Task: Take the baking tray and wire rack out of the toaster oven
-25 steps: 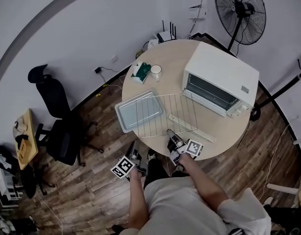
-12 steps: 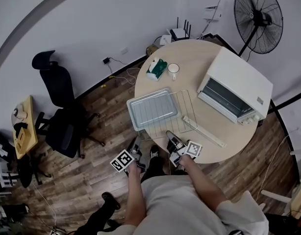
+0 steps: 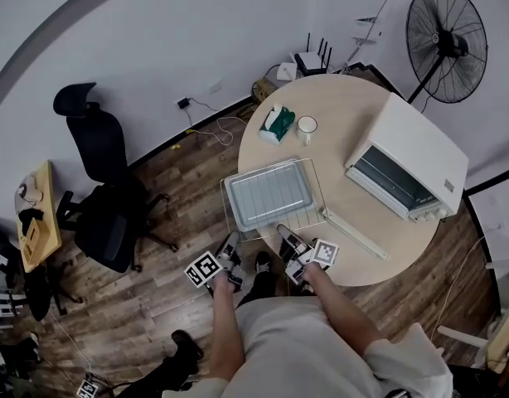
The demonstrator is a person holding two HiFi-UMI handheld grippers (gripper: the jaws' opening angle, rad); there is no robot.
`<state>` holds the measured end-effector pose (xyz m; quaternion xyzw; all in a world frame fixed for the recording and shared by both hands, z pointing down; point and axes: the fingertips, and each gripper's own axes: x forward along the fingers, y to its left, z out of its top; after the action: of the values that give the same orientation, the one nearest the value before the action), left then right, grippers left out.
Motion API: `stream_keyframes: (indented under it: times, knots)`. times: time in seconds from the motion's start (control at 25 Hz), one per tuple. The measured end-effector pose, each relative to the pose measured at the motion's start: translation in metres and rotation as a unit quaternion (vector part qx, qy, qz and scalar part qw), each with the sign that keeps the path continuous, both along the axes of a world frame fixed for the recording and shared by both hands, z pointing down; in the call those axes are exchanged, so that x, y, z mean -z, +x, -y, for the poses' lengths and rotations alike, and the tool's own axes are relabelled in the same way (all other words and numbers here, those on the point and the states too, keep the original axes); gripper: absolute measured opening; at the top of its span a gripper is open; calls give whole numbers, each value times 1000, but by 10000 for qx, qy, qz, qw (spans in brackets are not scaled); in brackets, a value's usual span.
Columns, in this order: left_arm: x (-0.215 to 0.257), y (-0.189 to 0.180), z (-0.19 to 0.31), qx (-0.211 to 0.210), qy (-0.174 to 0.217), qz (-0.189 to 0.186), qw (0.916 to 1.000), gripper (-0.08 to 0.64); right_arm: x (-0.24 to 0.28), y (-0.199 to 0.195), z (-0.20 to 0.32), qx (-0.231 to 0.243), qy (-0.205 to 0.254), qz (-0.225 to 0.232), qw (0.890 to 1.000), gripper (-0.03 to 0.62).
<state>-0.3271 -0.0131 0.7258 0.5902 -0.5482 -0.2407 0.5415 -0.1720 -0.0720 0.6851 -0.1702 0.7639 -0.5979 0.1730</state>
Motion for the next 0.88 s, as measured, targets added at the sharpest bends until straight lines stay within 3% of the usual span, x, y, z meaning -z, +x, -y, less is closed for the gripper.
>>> stream_keyframes:
  times: [0.2, 0.36, 0.52, 0.88]
  knots:
    - [-21, -13, 14, -186, -206, 223, 9994, 66, -19, -12, 14, 64, 36, -361, 9993, 20]
    - [-38, -26, 22, -498, -493, 681, 9952, 67, -55, -20, 19, 3, -765, -983, 9922, 21]
    - [-50, -34, 29, -675, -710, 1052, 9896, 74, -66, -35, 27, 186, -978, -978, 9902, 21]
    - [-66, -48, 54, -634, -950, 1206, 9861, 67, -93, -42, 37, 747, -2069, -1213, 9679, 41]
